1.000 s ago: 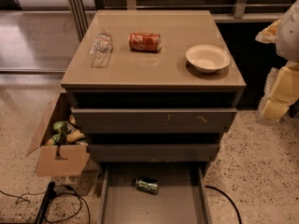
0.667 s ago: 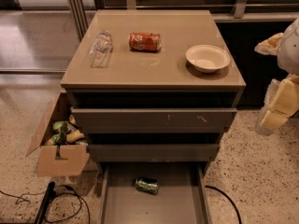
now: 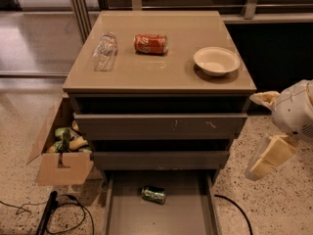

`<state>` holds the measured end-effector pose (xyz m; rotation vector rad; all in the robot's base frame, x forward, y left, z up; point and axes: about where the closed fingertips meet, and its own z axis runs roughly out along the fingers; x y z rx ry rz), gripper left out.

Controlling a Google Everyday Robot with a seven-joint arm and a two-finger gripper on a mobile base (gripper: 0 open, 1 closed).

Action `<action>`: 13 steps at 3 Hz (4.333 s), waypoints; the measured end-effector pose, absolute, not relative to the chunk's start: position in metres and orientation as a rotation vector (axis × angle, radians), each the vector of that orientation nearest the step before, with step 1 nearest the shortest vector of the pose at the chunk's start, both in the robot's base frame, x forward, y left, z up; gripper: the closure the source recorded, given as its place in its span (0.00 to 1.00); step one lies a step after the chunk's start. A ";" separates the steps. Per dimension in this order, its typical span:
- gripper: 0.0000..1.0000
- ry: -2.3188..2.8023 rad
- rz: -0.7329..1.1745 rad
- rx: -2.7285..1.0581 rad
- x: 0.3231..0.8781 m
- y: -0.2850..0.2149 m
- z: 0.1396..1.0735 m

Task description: Pick green can from bottom drawer and place on counter

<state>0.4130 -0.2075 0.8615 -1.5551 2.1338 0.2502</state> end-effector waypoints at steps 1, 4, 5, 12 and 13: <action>0.00 2.118 0.299 -1.510 0.406 -0.205 0.819; 0.00 2.177 0.435 -1.457 0.398 -0.189 0.719; 0.00 2.174 0.513 -1.411 0.396 -0.174 0.657; 0.00 2.125 0.698 -1.237 0.443 -0.095 0.338; 0.00 2.118 0.689 -1.232 0.465 -0.090 0.300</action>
Offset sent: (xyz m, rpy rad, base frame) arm -0.0093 0.0005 -0.1475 0.0683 0.1457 -0.0670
